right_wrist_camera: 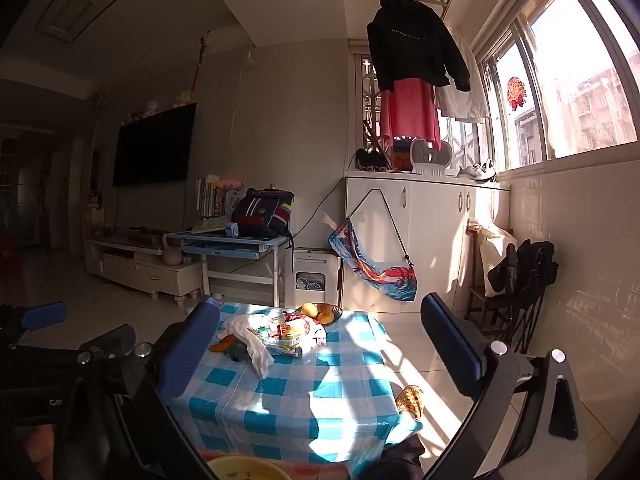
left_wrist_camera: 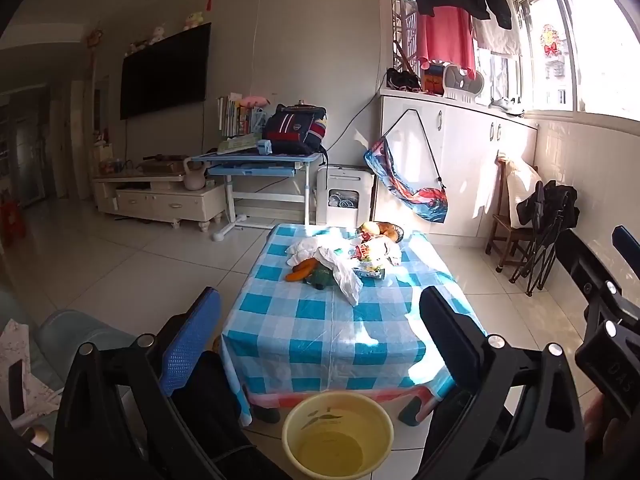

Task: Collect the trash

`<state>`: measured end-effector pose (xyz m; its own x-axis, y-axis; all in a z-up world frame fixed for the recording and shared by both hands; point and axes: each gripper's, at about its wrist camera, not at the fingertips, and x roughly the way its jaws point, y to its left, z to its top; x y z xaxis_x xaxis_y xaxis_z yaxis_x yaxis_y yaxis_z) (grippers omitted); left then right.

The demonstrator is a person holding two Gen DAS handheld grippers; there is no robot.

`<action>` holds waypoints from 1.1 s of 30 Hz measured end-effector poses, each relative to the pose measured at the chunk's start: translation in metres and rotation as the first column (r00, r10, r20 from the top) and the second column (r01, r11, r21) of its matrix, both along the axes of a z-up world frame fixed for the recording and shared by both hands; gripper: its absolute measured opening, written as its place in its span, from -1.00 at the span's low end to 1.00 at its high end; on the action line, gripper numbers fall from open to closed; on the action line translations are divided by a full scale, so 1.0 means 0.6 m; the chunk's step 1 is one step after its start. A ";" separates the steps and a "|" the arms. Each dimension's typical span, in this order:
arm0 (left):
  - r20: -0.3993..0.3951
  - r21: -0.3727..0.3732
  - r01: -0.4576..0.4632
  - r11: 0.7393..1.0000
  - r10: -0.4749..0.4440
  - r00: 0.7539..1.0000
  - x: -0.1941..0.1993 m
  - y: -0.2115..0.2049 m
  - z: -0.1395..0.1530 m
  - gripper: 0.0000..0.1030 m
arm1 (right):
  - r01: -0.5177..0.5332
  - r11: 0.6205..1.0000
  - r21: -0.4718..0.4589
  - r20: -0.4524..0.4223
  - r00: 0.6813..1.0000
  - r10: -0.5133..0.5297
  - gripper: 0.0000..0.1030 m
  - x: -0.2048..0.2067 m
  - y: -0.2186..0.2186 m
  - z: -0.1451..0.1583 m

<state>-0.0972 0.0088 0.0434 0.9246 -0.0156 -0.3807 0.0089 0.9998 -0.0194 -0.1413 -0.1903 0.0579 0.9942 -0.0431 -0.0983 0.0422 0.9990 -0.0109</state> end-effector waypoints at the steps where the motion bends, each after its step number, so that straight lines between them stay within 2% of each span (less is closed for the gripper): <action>1: 0.001 -0.001 0.000 1.000 0.000 1.000 -0.002 -0.002 0.002 0.87 | -0.001 1.000 0.004 -0.005 1.000 0.001 0.88 -0.003 -0.001 0.004; 3: 0.002 -0.003 -0.001 1.000 0.001 1.000 -0.004 -0.003 0.003 0.87 | -0.006 1.000 0.008 -0.003 1.000 0.006 0.88 -0.012 -0.001 0.015; 9: 0.020 -0.001 0.002 1.000 -0.002 1.000 -0.015 -0.020 0.017 0.87 | -0.007 1.000 -0.017 0.015 1.000 0.008 0.88 -0.009 0.003 0.000; 11: 0.020 -0.001 0.005 1.000 -0.005 1.000 -0.016 -0.018 0.020 0.87 | 0.003 1.000 -0.012 0.018 1.000 -0.003 0.88 -0.012 0.023 0.014; 16: 0.022 -0.003 -0.009 1.000 0.009 1.000 -0.013 -0.008 0.019 0.87 | 0.002 1.000 -0.009 0.040 0.999 -0.002 0.88 -0.018 0.016 0.018; 18: 0.022 -0.004 -0.014 1.000 0.014 1.000 -0.013 -0.006 0.020 0.87 | -0.001 1.000 -0.007 0.078 0.997 0.002 0.88 -0.021 0.014 0.016; 25: 0.024 -0.007 -0.018 1.000 0.018 1.000 -0.013 0.000 0.019 0.87 | -0.010 1.000 0.004 0.021 1.000 0.010 0.88 -0.010 0.011 0.017; 26: 0.024 -0.006 -0.017 1.000 0.018 1.000 -0.012 0.000 0.019 0.87 | -0.012 1.000 -0.001 -0.012 1.000 0.012 0.88 -0.007 0.010 0.014; 33: 0.024 -0.008 -0.018 1.000 0.018 1.000 -0.012 0.002 0.019 0.87 | -0.016 1.000 -0.024 -0.020 1.000 0.015 0.88 -0.004 0.014 0.012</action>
